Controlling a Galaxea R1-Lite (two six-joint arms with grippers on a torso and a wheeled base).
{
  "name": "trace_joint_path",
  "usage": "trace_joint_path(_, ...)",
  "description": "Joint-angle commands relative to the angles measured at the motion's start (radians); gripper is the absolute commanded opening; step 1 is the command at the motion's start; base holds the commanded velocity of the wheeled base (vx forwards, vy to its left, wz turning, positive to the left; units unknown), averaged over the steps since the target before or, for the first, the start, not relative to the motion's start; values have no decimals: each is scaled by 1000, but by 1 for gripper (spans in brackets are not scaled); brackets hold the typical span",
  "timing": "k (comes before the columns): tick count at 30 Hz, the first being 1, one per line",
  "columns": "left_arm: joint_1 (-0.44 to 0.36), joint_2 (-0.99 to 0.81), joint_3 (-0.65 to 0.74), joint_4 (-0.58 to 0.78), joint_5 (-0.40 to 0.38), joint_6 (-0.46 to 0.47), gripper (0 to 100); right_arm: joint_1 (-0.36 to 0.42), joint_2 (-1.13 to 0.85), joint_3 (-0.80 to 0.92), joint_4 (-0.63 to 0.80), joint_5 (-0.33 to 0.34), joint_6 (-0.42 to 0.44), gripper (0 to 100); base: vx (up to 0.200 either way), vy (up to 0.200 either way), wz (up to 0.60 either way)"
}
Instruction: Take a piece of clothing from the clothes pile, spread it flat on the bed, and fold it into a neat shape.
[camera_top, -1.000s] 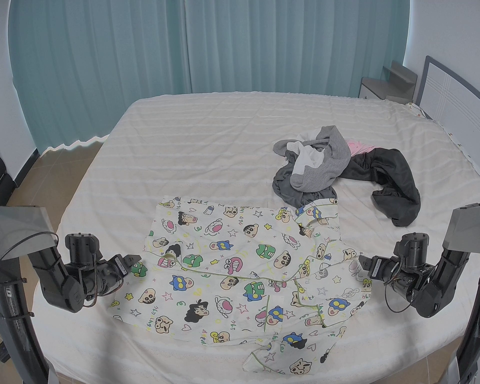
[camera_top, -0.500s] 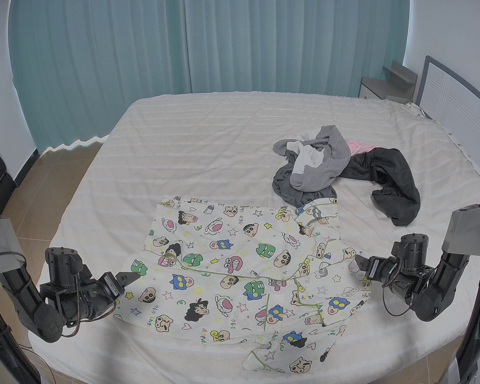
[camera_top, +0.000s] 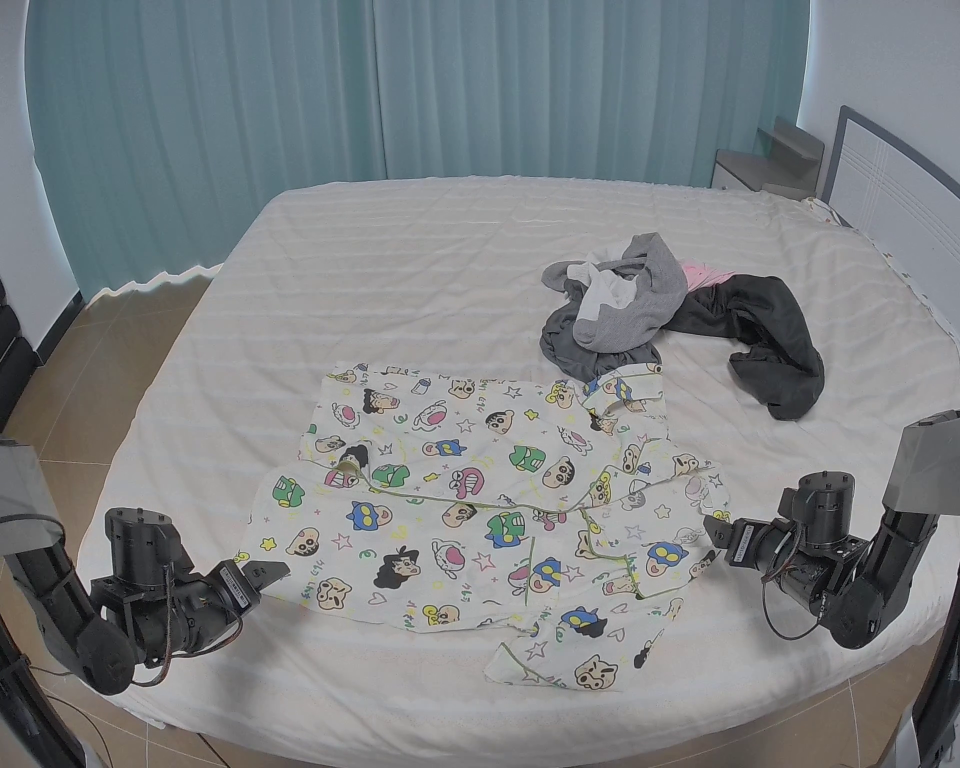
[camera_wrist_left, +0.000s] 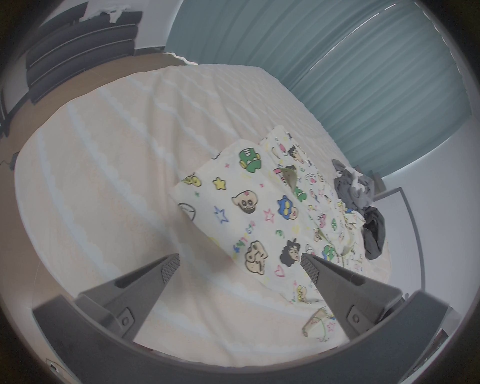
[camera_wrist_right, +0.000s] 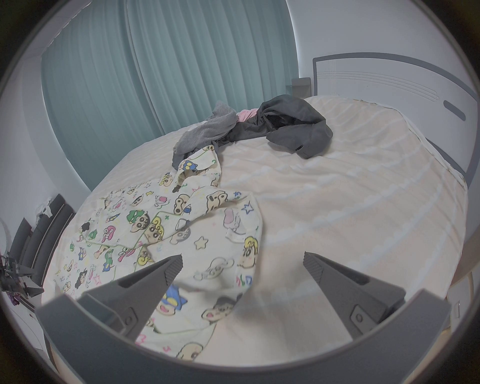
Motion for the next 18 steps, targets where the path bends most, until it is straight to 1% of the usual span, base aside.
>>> trace_joint_path(1,-1,142,-87,0,81,-15,100,-1,-6,0,-1,9,7,100,0,0,0)
trace_joint_path(2,-1,162,-114,0,108,-29,100,0,-9,0,-1,17,8,100,0,0,0)
trace_joint_path(3,-1,162,-114,0,108,-29,100,0,-9,0,-1,17,8,100,0,0,0)
trace_joint_path(4,-1,202,-176,6,144,-63,100,0,-9,1,-1,34,10,100,0,0,0)
trace_joint_path(6,-1,228,-226,15,151,-73,100,2,-9,6,-1,45,11,100,0,0,0)
trace_joint_path(9,1,251,-268,33,157,-75,100,5,-7,6,-1,57,11,100,0,0,0)
trace_joint_path(11,1,290,-323,75,193,-75,100,10,-7,12,-1,71,13,100,0,0,0)
trace_joint_path(12,1,290,-323,75,193,-75,100,10,-7,12,-1,71,13,100,0,0,0)
trace_joint_path(13,1,323,-364,89,225,-75,100,16,-7,12,-1,75,22,100,0,0,0)
trace_joint_path(18,9,371,-429,90,252,-75,100,29,-7,12,-1,78,47,100,0,0,0)
